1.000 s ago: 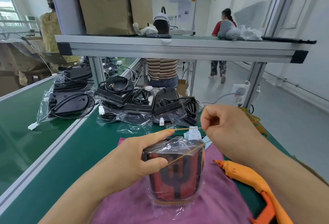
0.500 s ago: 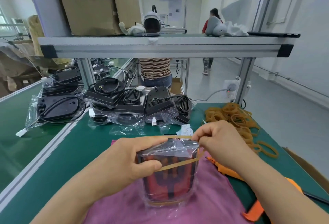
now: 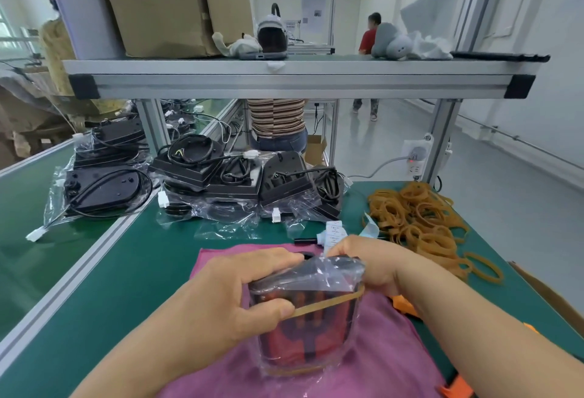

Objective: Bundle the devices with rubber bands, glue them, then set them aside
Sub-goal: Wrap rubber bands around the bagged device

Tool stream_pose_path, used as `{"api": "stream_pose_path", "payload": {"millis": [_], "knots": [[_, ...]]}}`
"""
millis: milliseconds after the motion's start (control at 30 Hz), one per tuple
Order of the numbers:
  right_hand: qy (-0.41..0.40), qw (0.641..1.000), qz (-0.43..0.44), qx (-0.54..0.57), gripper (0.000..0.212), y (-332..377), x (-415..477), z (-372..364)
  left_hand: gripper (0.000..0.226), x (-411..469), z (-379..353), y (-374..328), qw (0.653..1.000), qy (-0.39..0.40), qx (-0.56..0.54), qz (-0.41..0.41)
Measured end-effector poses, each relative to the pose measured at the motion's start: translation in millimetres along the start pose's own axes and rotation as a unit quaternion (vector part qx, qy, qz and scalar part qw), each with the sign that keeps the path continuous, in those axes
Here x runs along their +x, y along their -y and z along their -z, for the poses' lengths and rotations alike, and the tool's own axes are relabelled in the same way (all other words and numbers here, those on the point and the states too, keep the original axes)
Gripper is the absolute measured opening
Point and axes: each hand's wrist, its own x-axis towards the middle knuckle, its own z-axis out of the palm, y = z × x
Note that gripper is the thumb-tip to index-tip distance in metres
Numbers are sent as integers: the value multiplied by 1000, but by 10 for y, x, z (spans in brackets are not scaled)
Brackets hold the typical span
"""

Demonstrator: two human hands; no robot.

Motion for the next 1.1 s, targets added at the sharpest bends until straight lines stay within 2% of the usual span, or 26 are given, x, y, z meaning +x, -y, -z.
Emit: {"api": "stream_pose_path", "payload": {"millis": [100, 200, 233, 333, 433, 567, 667, 767, 833, 900, 1000, 1100], "knots": [[6, 998, 2, 70, 41, -137, -74, 23, 57, 23, -77, -35, 1000, -12, -15, -1], [-25, 983, 25, 180, 12, -167, -108, 63, 54, 71, -59, 15, 998, -31, -56, 18], [-44, 979, 35, 195, 8, -155, -105, 68, 53, 89, -44, 43, 997, -35, -59, 23], [-113, 973, 46, 197, 11, -105, -84, 57, 52, 124, -11, 111, 997, -25, -64, 34], [-126, 963, 63, 231, 22, -59, -62, 35, 52, 138, 25, 178, 995, -15, -85, 43], [-48, 940, 77, 328, 35, -97, -24, -83, 47, 142, 61, 239, 992, -20, -117, 37], [19, 898, 106, 426, 35, -215, 39, -189, 46, 136, 67, 279, 990, -26, -134, 41], [85, 861, 150, 479, 58, -257, 39, -254, 44, 129, 69, 331, 984, -45, -162, 56], [102, 872, 192, 438, 50, -261, 16, -295, 44, 126, 58, 355, 979, -68, -179, 68], [71, 909, 212, 351, 33, -257, 30, -354, 45, 136, 21, 381, 971, -103, -198, 84], [-29, 930, 205, 304, 41, -264, 82, -405, 43, 176, -72, 393, 946, -153, -266, 102], [-61, 930, 211, 295, 39, -250, 95, -429, 42, 187, -110, 382, 934, -179, -292, 103]]}}
